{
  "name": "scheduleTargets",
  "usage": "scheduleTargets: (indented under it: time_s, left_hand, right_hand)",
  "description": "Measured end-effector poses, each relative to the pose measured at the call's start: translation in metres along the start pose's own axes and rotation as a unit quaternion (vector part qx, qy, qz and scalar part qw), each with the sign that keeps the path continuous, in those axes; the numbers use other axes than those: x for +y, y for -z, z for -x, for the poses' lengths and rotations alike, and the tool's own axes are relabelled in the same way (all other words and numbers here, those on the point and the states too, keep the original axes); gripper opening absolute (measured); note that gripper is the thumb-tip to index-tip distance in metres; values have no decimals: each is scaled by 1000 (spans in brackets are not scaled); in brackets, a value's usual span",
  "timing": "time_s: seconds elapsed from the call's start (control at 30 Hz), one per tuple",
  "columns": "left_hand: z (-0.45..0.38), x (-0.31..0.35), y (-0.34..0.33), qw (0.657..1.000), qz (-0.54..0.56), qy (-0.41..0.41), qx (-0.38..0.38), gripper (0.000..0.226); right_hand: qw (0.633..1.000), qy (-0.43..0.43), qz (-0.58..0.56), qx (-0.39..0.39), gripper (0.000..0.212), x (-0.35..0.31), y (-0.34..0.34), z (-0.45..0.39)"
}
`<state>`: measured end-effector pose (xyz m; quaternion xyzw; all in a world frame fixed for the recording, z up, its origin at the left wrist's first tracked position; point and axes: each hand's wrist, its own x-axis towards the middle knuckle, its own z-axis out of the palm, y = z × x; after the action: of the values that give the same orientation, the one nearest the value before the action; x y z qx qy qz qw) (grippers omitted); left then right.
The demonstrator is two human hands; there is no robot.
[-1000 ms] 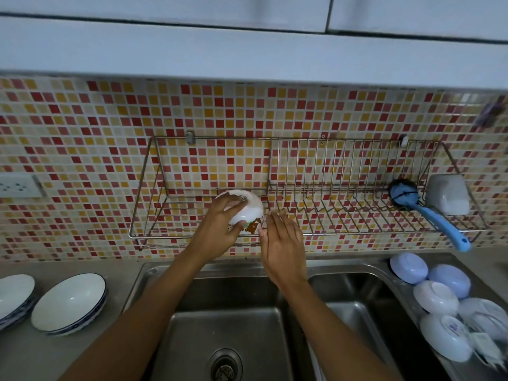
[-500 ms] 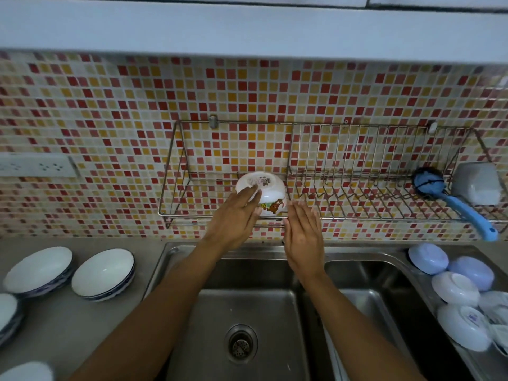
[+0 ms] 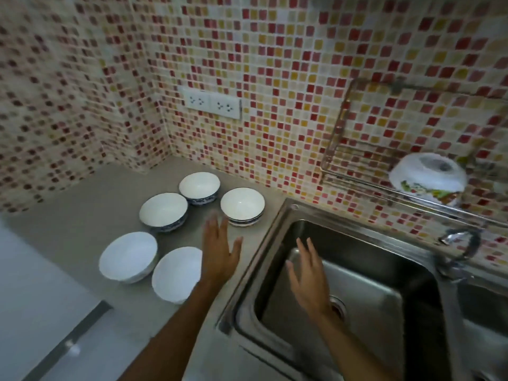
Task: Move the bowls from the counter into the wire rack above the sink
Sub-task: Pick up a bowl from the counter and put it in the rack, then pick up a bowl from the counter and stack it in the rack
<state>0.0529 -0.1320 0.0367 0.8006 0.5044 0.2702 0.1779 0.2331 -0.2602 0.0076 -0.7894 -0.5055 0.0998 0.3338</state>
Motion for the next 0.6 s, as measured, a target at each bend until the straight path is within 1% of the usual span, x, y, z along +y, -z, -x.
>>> scheduleTargets:
  time_s: [0.07,0.13,0.23,0.27,0.4,0.43,0.5,0.57,0.6]
  left_hand:
    - [9,-49,20,996,8,91,16,68]
    - [14,-83,33,993,-5,119,-7,63]
    - [16,-116,42,994,-30,97,-51,59]
    - [14,-124,43,993,-42,90,-61,58]
    - [8,-146,50,984,-105,105,-98,52]
    - [7,-151,49,983,-113,100,-104,51]
    - [7,-155,52,982,-120,89,-115,52]
    - [7,-156,53,983,-91,102,-125,50]
    - [6,-155,54,983,-73,108,-133,48]
  right_hand:
    - [997,12,-48,-62,54,-42,-36,-4]
    - [993,17,-62,-96,53,-76,-69,-8]
    - [990,11,-51,-132,55,-114,-107,-9]
    - [988,-4,-52,-144,57,-122,-118,-8]
    - [979,-63,-44,-190,65,-138,-155,-5]
    - [976,-72,-39,-200,63,-139,-161,-4]
    - [974,-92,-13,-207,52,-137,-169,-4]
    - [973,-113,13,-201,38,-136,-172,-4]
    - [973,-121,18,-194,35,-135,-171,-4]
